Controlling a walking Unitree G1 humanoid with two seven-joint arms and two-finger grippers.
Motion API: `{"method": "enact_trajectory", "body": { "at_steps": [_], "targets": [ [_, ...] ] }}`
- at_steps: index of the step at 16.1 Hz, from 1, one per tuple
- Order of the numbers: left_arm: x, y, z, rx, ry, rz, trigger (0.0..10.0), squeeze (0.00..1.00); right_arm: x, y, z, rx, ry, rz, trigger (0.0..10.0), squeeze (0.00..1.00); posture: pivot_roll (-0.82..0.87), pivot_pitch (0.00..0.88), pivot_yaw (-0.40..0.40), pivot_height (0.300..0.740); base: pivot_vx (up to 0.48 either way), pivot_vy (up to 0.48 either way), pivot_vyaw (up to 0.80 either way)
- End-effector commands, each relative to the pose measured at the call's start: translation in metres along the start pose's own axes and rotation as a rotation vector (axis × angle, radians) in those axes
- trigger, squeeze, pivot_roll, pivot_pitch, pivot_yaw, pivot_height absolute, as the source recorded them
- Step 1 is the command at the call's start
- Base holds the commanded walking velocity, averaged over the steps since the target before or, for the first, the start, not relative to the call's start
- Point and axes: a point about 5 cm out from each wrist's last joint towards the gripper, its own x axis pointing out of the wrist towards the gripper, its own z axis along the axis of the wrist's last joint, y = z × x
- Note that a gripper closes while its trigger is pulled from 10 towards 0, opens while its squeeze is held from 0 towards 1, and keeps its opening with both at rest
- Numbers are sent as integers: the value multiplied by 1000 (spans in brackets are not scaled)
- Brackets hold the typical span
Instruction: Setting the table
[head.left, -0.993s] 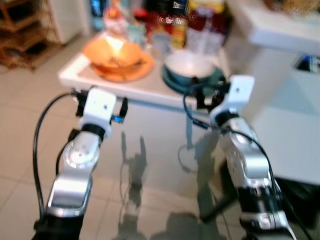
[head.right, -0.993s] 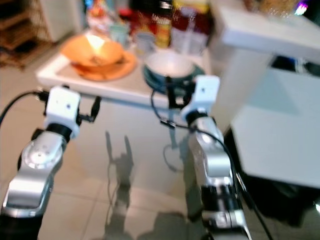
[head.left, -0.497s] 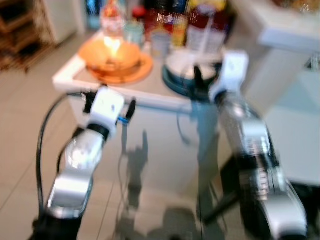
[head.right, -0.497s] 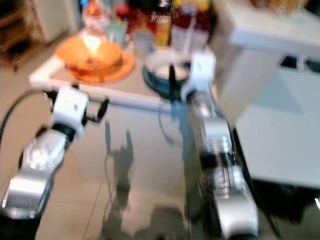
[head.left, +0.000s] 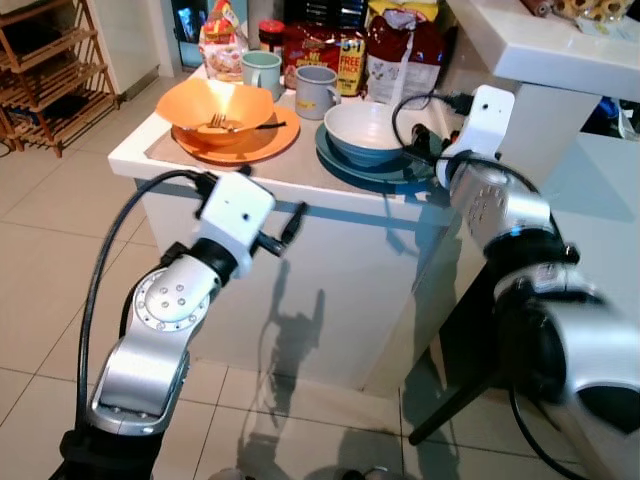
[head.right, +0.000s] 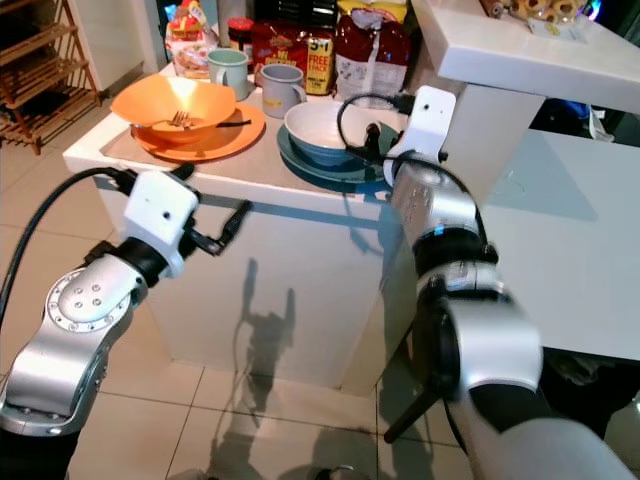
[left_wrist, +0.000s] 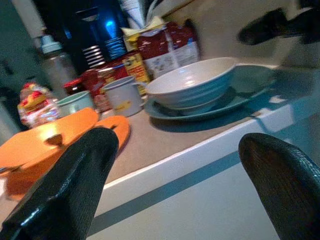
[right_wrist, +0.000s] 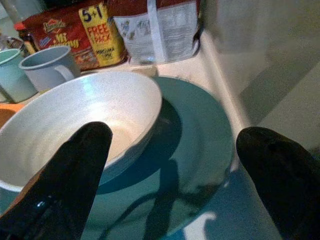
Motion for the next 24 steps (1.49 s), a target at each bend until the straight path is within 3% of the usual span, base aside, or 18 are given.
{"method": "enact_trajectory", "body": {
  "at_steps": [1, 4, 7, 8, 9, 10, 15, 22, 24],
  "targets": [
    [1, 0, 3, 4, 0, -6, 10000, 0, 1, 0, 2, 64, 13, 20, 10000, 0, 66, 0, -103, 740, 0, 0, 0],
    [-1, 1, 3, 2, 7, -2, 10000, 0, 3, 13, -4, 208, 65, 87, 10000, 0, 79, 0, -122, 740, 0, 0, 0],
    [-3, 0, 3, -3, 12, -4, 10000, 0, 3, 18, -9, 237, 92, 100, 10000, 0, 81, 0, -127, 740, 0, 0, 0],
    [-4, -1, 2, -5, 16, -4, 10000, 0, 3, 24, -13, 300, 109, 116, 8510, 0, 85, 0, -130, 740, 0, 0, 0],
    [-4, -1, 2, -6, 16, -4, 10000, 0, 3, 25, -15, 318, 116, 117, 1922, 0, 88, 0, -133, 740, 0, 0, 0],
    [-4, -2, 3, -8, 18, -4, 10000, 0, 3, 25, -18, 342, 128, 112, 0, 0, 89, 0, -136, 740, 0, 0, 0],
    [-7, -3, 2, -13, 28, -4, 10000, 0, 3, 22, -25, 470, 157, 92, 0, 0, 91, 0, -145, 740, 0, 0, 0],
    [-6, -5, 2, -17, 32, -3, 10000, 0, 2, 22, -25, 548, 164, 102, 0, 0, 90, 0, -147, 740, 0, 0, 0],
    [-5, 0, 1, -12, 32, 34, 10000, 0, 2, 21, -26, 556, 167, 97, 0, 0, 92, 0, -147, 740, 0, 0, 0]
  ]
}}
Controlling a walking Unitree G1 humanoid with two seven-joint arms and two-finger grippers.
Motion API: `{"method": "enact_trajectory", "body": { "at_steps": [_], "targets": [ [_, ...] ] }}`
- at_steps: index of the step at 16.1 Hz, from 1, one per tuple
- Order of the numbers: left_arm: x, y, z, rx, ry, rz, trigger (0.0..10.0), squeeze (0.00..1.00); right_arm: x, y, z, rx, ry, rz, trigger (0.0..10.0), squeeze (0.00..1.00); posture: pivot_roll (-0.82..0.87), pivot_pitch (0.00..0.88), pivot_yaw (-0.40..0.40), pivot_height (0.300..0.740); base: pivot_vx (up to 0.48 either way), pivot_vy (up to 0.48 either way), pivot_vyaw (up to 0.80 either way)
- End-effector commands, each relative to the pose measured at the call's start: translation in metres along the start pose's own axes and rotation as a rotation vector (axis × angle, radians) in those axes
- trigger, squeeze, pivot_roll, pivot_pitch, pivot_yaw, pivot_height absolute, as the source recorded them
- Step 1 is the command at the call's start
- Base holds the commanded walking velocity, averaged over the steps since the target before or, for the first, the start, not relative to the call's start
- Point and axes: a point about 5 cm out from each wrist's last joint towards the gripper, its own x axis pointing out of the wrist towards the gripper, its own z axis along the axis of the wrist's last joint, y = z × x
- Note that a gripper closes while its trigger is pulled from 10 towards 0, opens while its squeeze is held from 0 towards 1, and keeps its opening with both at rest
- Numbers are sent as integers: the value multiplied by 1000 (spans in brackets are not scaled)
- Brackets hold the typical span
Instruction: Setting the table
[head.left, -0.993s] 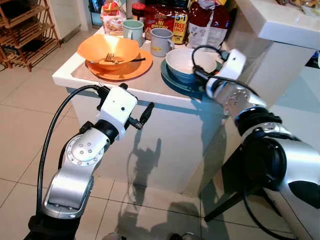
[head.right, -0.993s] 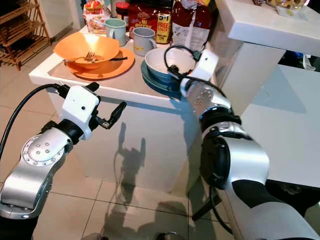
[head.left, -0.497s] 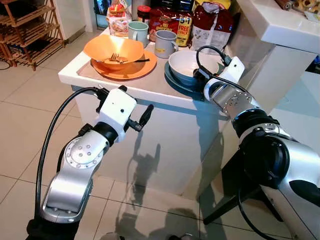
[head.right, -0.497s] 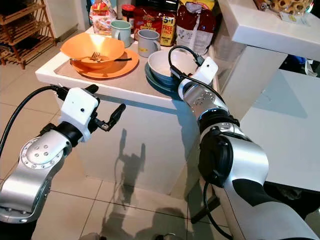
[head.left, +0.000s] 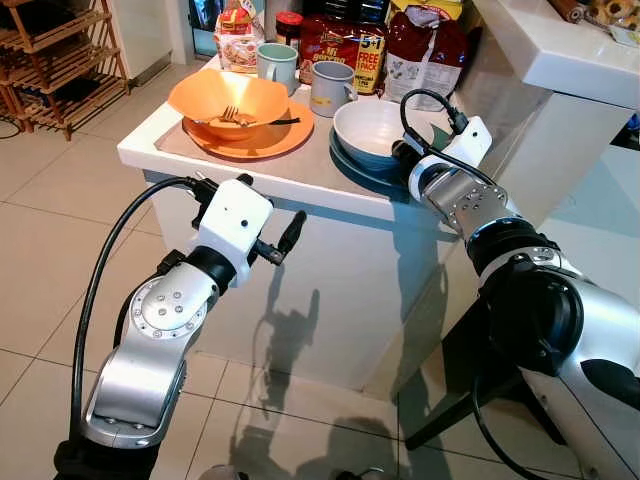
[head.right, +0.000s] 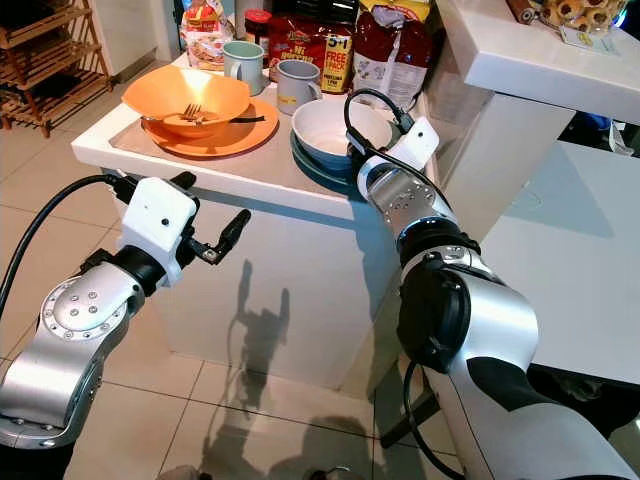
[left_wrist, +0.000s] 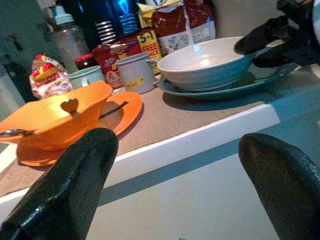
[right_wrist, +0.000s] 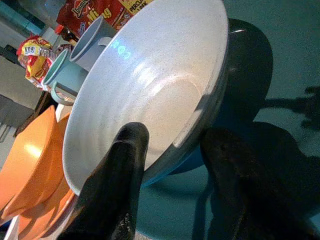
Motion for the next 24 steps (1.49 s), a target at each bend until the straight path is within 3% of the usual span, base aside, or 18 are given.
{"method": "enact_trajectory", "body": {
  "at_steps": [1, 11, 14, 16, 18, 22, 24],
  "targets": [
    [2, 2, 4, 7, -15, 13, 10000, 0, 0, 1, 0, 16, 10, -6, 0, 0, 92, 0, -147, 740, 0, 0, 0],
    [5, 10, 6, 17, -34, 89, 10000, 0, -1, 0, 6, 45, -22, 22, 0, 0, 89, 0, -145, 740, 0, 0, 0],
    [6, 19, 8, 12, -46, 162, 10000, 0, -2, 6, 20, -97, -92, 83, 0, 0, 81, 0, -138, 740, 0, 0, 0],
    [8, 23, 7, 14, -49, 181, 10000, 0, -5, 11, 30, -132, -117, 163, 0, 0, 66, 0, -124, 740, 0, 0, 0],
    [11, 25, 7, 3, -54, 203, 10000, 0, -7, 6, 36, -162, -131, 179, 0, 0, 47, 0, -106, 740, 0, 0, 0],
    [18, 23, 9, 1, -68, 200, 10000, 0, -8, -11, 38, -112, -138, 142, 0, 0, 45, 0, -100, 740, 0, 0, 0],
    [15, 26, 9, 2, -73, 216, 10000, 0, -10, -8, 38, -94, -115, 220, 0, 0, 55, 0, -109, 740, 0, 0, 0]
  ]
}}
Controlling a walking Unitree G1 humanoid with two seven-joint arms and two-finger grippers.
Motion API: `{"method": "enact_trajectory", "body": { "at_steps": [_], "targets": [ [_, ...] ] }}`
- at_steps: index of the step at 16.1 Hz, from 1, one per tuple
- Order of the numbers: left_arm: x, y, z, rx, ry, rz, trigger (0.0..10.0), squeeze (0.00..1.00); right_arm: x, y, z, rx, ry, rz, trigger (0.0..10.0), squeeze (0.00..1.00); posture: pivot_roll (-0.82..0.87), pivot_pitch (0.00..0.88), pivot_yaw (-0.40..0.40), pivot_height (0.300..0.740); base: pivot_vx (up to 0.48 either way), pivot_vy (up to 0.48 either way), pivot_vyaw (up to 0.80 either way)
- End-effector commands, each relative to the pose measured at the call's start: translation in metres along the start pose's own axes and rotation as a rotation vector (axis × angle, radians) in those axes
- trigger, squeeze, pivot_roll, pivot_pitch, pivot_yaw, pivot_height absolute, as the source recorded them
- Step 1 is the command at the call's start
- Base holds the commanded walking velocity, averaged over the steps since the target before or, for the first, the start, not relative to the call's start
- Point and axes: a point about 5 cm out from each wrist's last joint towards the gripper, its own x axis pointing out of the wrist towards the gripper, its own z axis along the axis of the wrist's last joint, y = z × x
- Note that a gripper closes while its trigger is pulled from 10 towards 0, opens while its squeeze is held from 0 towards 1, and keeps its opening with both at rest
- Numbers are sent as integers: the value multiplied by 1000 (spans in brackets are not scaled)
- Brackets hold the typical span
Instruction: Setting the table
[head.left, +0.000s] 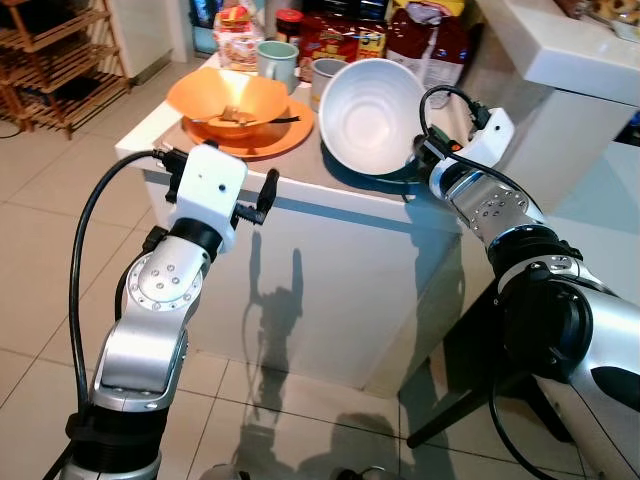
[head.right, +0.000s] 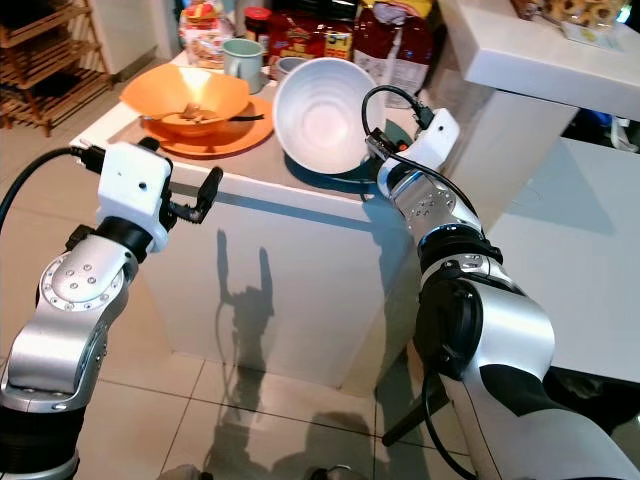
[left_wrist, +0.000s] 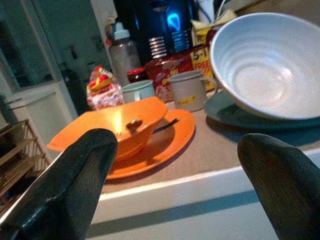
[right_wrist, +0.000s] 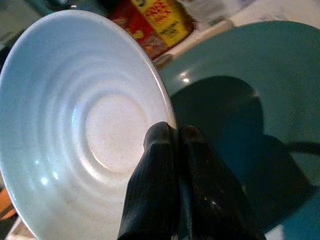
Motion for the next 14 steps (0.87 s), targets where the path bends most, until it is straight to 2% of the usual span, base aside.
{"method": "enact_trajectory", "body": {
  "at_steps": [1, 2, 3, 4, 6, 7, 8, 9, 10, 12, 14],
  "targets": [
    [-5, 2, -1, 20, -8, 17, 10000, 0, -4, 6, 19, -44, -49, 103, 0, 0, 55, 0, -110, 740, 0, 0, 0],
    [-9, 5, -4, 25, 4, 24, 10000, 0, -7, 8, 19, -95, -35, 162, 0, 0, 51, 0, -108, 740, 0, 0, 0],
    [-17, 12, -12, 39, 33, 45, 10000, 0, -18, 11, 20, -210, -15, 282, 0, 0, 48, 0, -105, 740, 0, 0, 0],
    [-24, 18, -16, 70, 44, 50, 10000, 0, -32, 10, 21, -279, 0, 350, 0, 0, 44, 0, -102, 740, 0, 0, 0],
    [-30, 24, -18, 85, 60, 56, 10000, 0, -62, 7, 24, -357, -4, 423, 0, 0, 37, 0, -97, 740, 0, -480, 0],
    [-31, 25, -19, 91, 65, 57, 10000, 0, -71, 5, 22, -403, 3, 433, 2784, 0, 37, 0, -97, 740, 0, -480, 0],
    [-32, 26, -20, 93, 71, 63, 10000, 0, -78, 5, 19, -447, 14, 442, 10000, 0, 31, 0, -93, 740, 0, -480, 0],
    [-34, 26, -24, 94, 88, 70, 10000, 0, -94, 0, 8, -512, 60, 455, 10000, 0, 29, 0, -93, 740, 0, -480, 0],
    [-37, 22, -27, 98, 101, 57, 10000, 0, -109, -4, -4, -526, 103, 483, 10000, 0, 28, 0, -91, 740, 0, -480, 0],
    [-40, 18, -30, 99, 108, 33, 10000, 0, -129, -5, -22, -555, 162, 523, 10000, 0, 29, 0, -90, 740, 0, -480, 0],
    [-42, 17, -31, 101, 112, 25, 10000, 0, -135, -6, -30, -566, 194, 530, 10000, 0, 28, 0, -89, 740, 0, -480, 0]
  ]
}}
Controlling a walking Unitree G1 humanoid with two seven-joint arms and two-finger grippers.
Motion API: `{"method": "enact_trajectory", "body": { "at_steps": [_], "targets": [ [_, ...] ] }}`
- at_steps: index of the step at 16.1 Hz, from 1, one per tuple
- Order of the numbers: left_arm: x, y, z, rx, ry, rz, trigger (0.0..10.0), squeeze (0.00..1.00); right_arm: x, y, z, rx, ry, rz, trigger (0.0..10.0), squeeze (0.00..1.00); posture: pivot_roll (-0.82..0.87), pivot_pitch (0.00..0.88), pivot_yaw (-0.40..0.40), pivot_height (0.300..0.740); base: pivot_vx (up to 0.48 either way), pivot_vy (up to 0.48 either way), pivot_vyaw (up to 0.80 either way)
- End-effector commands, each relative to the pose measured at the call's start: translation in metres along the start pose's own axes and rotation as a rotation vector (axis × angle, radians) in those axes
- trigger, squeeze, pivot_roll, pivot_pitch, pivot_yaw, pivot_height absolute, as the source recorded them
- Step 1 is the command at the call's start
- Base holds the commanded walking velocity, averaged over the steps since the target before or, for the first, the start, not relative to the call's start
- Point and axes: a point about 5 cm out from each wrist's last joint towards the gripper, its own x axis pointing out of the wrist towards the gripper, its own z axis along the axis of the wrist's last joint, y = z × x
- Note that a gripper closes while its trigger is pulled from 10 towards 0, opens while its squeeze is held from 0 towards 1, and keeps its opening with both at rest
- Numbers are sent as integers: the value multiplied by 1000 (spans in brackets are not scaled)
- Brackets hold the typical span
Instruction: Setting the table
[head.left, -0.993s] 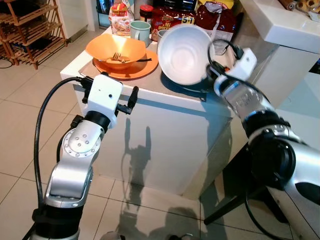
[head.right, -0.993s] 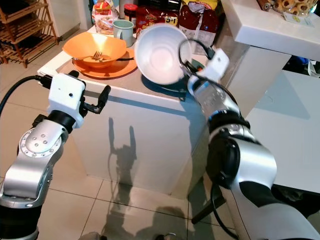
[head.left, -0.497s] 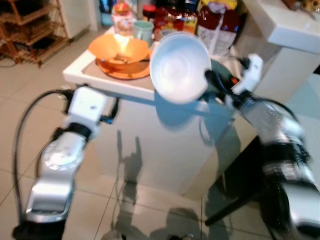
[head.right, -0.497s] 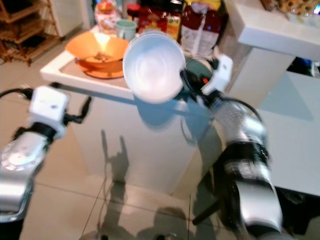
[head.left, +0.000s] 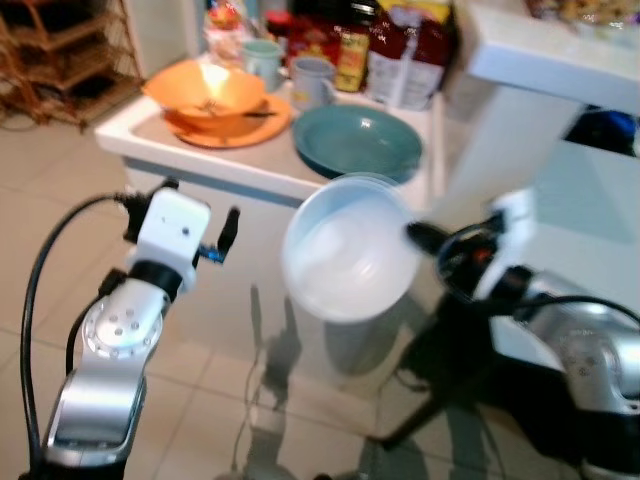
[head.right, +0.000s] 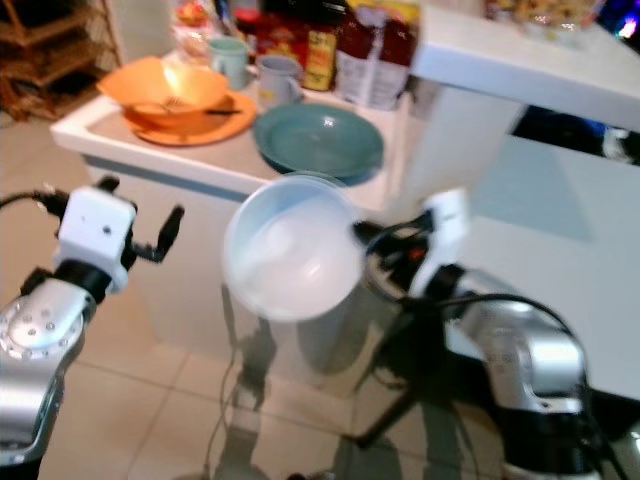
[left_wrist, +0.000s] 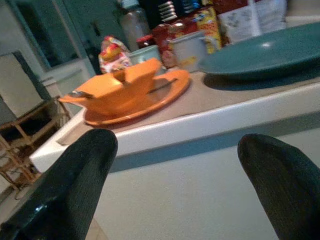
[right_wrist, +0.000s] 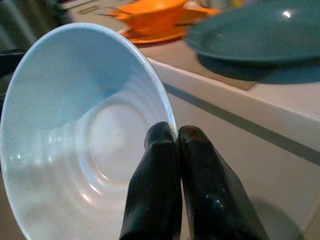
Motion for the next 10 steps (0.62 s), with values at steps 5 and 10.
{"method": "enact_trajectory", "body": {
  "at_steps": [5, 10],
  "targets": [
    [6, -9, 2, 17, -4, -8, 10000, 0, -7, -16, 11, -29, -86, -224, 10000, 0, 16, 0, -79, 740, 0, -480, 0],
    [17, -19, 7, 24, -28, -13, 10000, 0, -11, -40, 9, -30, -109, -470, 10000, 0, 3, 0, -68, 740, 0, -480, 480]
  ]
}}
